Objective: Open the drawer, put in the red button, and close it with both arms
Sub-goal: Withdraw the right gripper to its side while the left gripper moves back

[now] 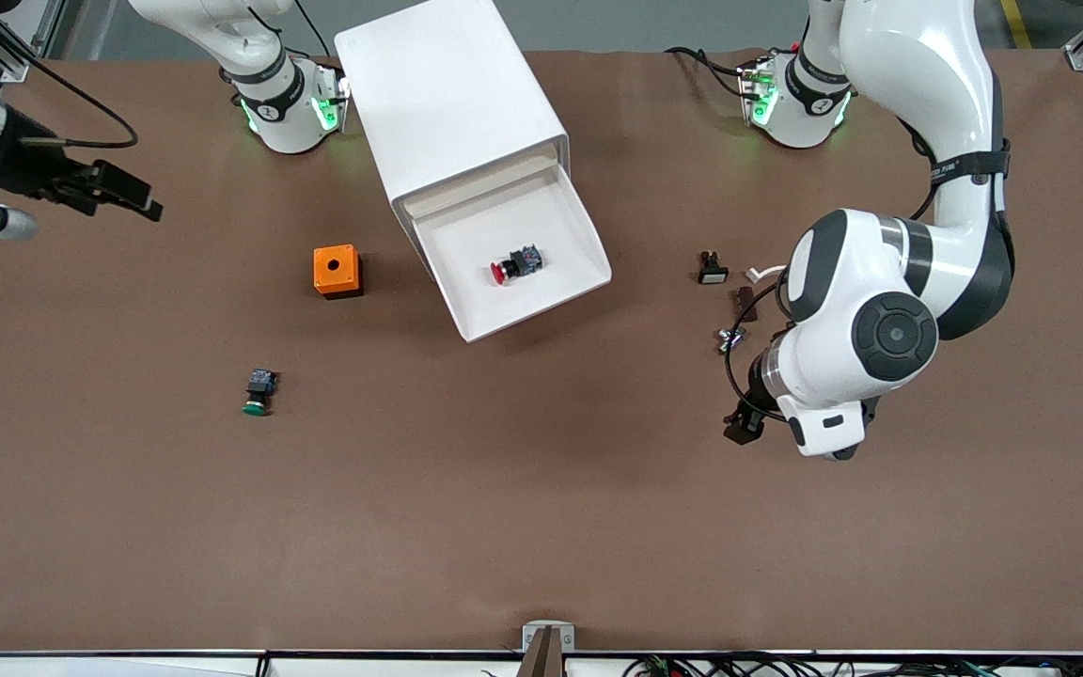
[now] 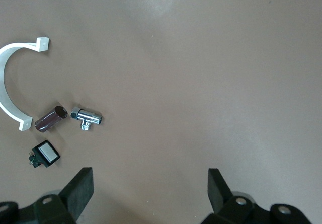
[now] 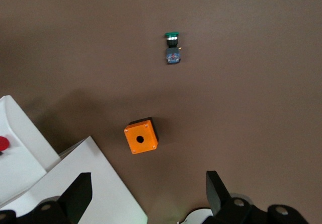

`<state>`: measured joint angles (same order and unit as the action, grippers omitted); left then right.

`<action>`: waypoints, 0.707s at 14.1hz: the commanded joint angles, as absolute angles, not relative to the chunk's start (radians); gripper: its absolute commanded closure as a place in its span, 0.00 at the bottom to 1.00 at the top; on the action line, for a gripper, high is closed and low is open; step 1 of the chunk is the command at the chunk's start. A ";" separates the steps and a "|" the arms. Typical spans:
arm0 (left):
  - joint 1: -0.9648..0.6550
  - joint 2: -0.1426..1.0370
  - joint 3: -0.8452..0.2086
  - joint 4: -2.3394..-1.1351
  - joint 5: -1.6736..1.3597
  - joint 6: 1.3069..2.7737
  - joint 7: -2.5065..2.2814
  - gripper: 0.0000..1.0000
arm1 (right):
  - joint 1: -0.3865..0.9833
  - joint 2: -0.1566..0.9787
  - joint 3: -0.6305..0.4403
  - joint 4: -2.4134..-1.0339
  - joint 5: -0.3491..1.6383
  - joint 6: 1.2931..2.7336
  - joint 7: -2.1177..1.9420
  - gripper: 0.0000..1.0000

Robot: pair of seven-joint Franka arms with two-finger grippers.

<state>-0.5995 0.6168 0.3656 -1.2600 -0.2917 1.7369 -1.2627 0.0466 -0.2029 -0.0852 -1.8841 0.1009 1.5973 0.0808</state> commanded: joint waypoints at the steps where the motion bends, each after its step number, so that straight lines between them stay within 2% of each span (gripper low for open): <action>1: -0.600 0.594 0.360 -1.278 -0.275 1.726 -1.267 0.00 | -0.004 -0.227 -0.063 -1.890 0.031 1.647 -0.038 0.00; 10: -0.586 0.612 0.362 -1.275 -0.268 1.746 -1.240 0.00 | -0.012 -0.154 -0.060 -1.741 0.009 1.623 -0.031 0.00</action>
<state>-0.5936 0.6171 0.3658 -1.2630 -0.2916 1.7356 -1.2570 0.0055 -0.1916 -0.0755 -1.8018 0.0308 1.6439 -0.0281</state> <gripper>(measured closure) 0.000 0.000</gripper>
